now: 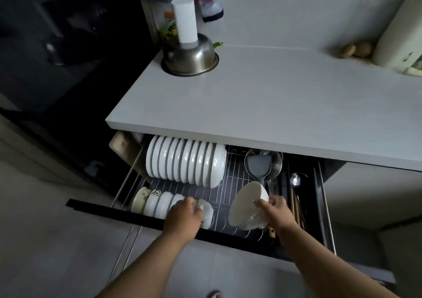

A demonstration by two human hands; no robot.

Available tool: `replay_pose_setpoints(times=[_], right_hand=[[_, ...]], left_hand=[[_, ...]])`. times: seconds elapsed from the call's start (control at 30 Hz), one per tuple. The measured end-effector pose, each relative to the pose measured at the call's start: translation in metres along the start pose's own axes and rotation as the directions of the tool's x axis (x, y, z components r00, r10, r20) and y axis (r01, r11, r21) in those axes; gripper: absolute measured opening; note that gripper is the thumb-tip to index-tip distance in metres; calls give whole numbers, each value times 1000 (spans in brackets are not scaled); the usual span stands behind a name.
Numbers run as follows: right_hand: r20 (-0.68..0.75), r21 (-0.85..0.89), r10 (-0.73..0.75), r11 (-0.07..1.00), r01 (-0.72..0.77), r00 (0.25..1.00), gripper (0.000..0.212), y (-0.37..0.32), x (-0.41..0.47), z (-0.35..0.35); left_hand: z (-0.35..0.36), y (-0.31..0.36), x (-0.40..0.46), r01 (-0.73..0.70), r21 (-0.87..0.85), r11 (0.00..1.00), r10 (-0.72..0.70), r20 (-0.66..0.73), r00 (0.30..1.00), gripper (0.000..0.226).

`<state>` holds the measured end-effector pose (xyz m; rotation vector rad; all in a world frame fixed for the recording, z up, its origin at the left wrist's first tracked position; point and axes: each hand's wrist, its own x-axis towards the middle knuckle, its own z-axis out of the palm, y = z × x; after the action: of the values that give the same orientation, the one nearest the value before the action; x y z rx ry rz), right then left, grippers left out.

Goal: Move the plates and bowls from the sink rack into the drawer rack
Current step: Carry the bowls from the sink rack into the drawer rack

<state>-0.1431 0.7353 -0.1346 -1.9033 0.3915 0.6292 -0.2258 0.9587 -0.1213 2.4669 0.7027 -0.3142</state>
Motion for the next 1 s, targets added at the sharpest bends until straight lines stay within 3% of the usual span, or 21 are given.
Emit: replay_pose_setpoints(times=[0.13, 0.3, 0.63, 1.0], right_hand=[[9, -106, 81, 991, -79, 997, 67, 3, 17, 21], [0, -349, 118, 931, -111, 993, 72, 4, 37, 42], [41, -635, 227, 758, -150, 973, 79, 5, 67, 80], [51, -665, 335, 714, -218, 941, 82, 13, 75, 109]], left_hand=[[7, -10, 12, -142, 221, 965, 147, -3, 989, 42], [11, -19, 26, -263, 369, 891, 235, 120, 964, 71], [19, -28, 41, -305, 283, 909, 272, 152, 950, 76], [19, -28, 39, -332, 255, 908, 316, 103, 943, 73]])
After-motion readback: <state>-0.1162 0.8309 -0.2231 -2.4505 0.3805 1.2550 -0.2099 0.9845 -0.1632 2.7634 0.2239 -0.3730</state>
